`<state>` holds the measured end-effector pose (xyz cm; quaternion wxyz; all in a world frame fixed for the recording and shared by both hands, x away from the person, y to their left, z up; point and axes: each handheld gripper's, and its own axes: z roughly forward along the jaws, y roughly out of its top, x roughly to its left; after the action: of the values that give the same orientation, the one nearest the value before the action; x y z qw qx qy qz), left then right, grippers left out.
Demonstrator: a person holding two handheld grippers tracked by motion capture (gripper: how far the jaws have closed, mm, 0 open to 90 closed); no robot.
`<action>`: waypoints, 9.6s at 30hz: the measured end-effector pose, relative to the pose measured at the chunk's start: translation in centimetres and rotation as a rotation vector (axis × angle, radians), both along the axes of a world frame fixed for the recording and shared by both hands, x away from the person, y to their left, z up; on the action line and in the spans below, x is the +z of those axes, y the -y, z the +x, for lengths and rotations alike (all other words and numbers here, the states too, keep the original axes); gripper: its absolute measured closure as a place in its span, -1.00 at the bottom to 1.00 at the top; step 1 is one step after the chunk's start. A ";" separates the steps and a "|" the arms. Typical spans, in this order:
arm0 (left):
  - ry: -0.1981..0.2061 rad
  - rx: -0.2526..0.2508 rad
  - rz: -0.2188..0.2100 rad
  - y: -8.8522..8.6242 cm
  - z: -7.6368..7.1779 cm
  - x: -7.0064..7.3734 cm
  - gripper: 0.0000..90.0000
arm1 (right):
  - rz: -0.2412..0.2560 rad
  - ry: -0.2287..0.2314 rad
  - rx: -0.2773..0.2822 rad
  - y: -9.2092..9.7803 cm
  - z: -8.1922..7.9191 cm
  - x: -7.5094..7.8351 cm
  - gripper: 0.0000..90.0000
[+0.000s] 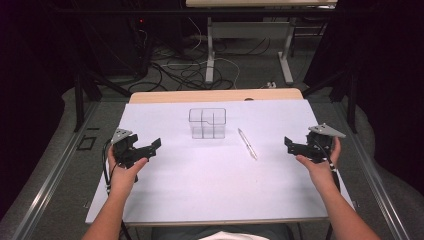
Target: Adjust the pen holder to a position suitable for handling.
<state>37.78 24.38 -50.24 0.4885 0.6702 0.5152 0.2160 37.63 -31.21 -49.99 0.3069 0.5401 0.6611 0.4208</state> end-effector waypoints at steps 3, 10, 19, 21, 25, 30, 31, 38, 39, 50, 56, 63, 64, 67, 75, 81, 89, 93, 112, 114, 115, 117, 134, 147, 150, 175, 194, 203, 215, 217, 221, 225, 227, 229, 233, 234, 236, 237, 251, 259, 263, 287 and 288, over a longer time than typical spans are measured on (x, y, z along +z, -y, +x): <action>-0.002 -0.007 -0.005 0.3 0.1 0.2 -0.97 | 0.023 -0.028 -0.002 -0.1 0.1 -0.1 -0.99; -0.008 -0.006 -0.023 1.1 0.3 0.9 -0.92 | 0.004 -0.019 -0.005 -0.9 0.2 -0.4 -0.98; 0.029 -0.042 -0.014 2.8 1.1 3.4 -0.92 | -0.020 -0.012 0.029 -1.8 0.0 -0.7 -0.89; 0.028 -0.040 -0.016 2.9 1.2 3.6 -0.90 | -0.013 -0.013 0.027 -2.0 0.0 -0.6 -0.86; 0.029 -0.026 -0.033 3.2 1.7 4.4 -0.84 | -0.010 -0.006 0.030 -2.2 0.1 -0.7 -0.83; 0.021 -0.018 -0.027 3.8 2.6 5.6 -0.75 | -0.015 -0.012 0.035 -2.2 0.2 -0.9 -0.83; 0.018 -0.015 -0.003 4.2 3.0 6.2 -0.71 | -0.012 -0.015 0.034 -2.3 0.2 -0.9 -0.83; 0.015 -0.035 0.026 5.6 4.2 7.8 -0.63 | -0.020 -0.008 0.036 -2.2 0.0 -0.9 -0.79; 0.012 -0.039 0.038 6.2 4.6 8.1 -0.60 | -0.020 -0.010 0.034 -2.2 -0.1 -0.9 -0.78; -0.007 -0.049 0.092 8.7 6.3 8.3 -0.31 | -0.014 -0.015 0.021 -2.0 -0.2 -0.9 -0.74; -0.012 -0.034 0.119 9.8 7.1 8.4 -0.18 | -0.016 -0.019 0.028 -2.0 0.0 -1.1 -0.72; -0.060 -0.024 0.124 10.8 8.4 8.3 -0.17 | -0.010 -0.026 0.032 -2.0 0.0 -1.2 -0.69; -0.060 -0.024 0.124 10.8 8.4 8.3 -0.17 | -0.010 -0.026 0.032 -2.0 0.0 -1.2 -0.69; -0.059 -0.026 0.111 11.2 8.8 8.2 -0.14 | 0.000 -0.034 0.035 -2.1 0.0 -1.2 -0.69; -0.123 -0.018 0.194 12.6 10.3 7.5 -0.05 | 0.002 -0.033 0.045 -2.0 0.0 -1.2 -0.69; -0.190 -0.008 0.198 13.1 10.9 7.2 0.01 | 0.009 -0.039 0.048 -2.0 0.1 -1.3 -0.69; -0.279 0.022 0.200 13.6 11.7 7.0 0.08 | 0.018 -0.048 0.046 -1.9 0.0 -1.4 -0.69; -0.302 0.038 0.199 13.9 12.1 6.6 0.12 | 0.018 -0.046 0.049 -1.8 0.1 -1.4 -0.69; -0.399 0.057 0.207 14.6 13.2 5.0 0.45 | 0.017 -0.055 0.050 -1.7 0.2 -1.6 -0.68; -0.408 0.061 0.207 14.6 13.3 4.9 0.47 | 0.019 -0.053 0.053 -1.7 0.2 -1.6 -0.68; -0.411 0.063 0.207 14.6 13.4 4.9 0.47 | 0.019 -0.053 0.053 -1.7 0.2 -1.6 -0.68; -0.414 0.065 0.208 14.6 13.4 4.8 0.51 | 0.019 -0.052 0.056 -1.8 0.2 -1.5 -0.68; -0.462 0.074 0.199 14.6 14.0 4.0 0.72 | 0.023 -0.060 0.061 -1.6 0.2 -1.7 -0.68; -0.483 0.101 0.179 14.5 14.2 3.9 0.87 | 0.030 -0.070 0.063 -1.6 0.3 -1.8 -0.68; -0.492 0.103 0.165 14.4 14.2 3.9 0.88 | 0.030 -0.071 0.062 -1.7 0.3 -1.8 -0.68; -0.507 0.144 0.156 13.8 13.1 4.8 0.92 | 0.023 -0.075 0.063 -1.7 0.3 -1.8 -0.68; -0.547 0.102 0.146 13.6 10.3 4.5 0.92 | 0.021 -0.073 0.064 -1.8 0.3 -1.8 -0.68; -0.566 0.088 0.135 14.0 8.8 4.5 0.92 | 0.021 -0.074 0.067 -1.9 0.3 -1.9 -0.68; -0.557 0.041 0.119 14.1 6.9 4.4 0.90 | 0.021 -0.077 0.064 -2.0 0.3 -1.9 -0.68; -0.561 0.035 0.103 13.9 6.7 4.3 0.90 | 0.025 -0.078 0.063 -2.1 0.3 -1.9 -0.68; -0.572 0.024 0.086 13.6 6.2 4.2 0.88 | 0.026 -0.082 0.064 -2.1 0.3 -1.9 -0.68; -0.578 0.008 0.080 13.4 5.8 4.3 0.86 | 0.025 -0.083 0.062 -2.2 0.3 -2.0 -0.68; -0.578 0.008 0.072 13.4 5.6 4.2 0.85 | 0.019 -0.079 0.068 -2.2 0.3 -2.0 -0.68; -0.573 0.004 0.066 13.3 5.5 4.1 0.84 | 0.016 -0.081 0.067 -2.3 0.3 -2.0 -0.68; -0.575 -0.008 0.042 13.2 5.3 4.0 0.83 | 0.019 -0.082 0.067 -2.4 0.3 -2.0 -0.68; -0.576 -0.015 0.038 13.2 5.3 4.0 0.83 | 0.019 -0.082 0.067 -2.4 0.3 -2.0 -0.68; -0.574 -0.018 0.036 13.4 5.2 4.0 0.82 | 0.017 -0.082 0.070 -2.4 0.3 -2.0 -0.68; -0.576 -0.026 0.034 13.5 5.2 4.0 0.81 | 0.015 -0.082 0.071 -2.5 0.4 -2.0 -0.68; -0.593 -0.065 0.014 13.9 4.5 3.6 0.75 | 0.012 -0.083 0.075 -2.5 0.3 -2.1 -0.68; -0.594 -0.082 -0.001 13.7 3.9 3.6 0.70 | 0.013 -0.087 0.077 -2.6 0.3 -2.1 -0.68; -0.601 -0.087 -0.018 13.8 3.9 3.5 0.69 | 0.010 -0.085 0.079 -2.7 0.4 -2.1 -0.68; -0.551 -0.125 -0.031 12.4 3.6 3.6 0.49 | 0.017 -0.093 0.075 -2.7 0.2 -2.2 -0.67; -0.554 -0.130 -0.048 12.2 3.5 3.7 0.47 | 0.013 -0.090 0.079 -2.7 0.3 -2.2 -0.67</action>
<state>41.31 12.17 -46.58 0.3576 0.7236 0.5900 -0.0196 37.89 -28.55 -52.18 0.2566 0.5338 0.6924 0.4121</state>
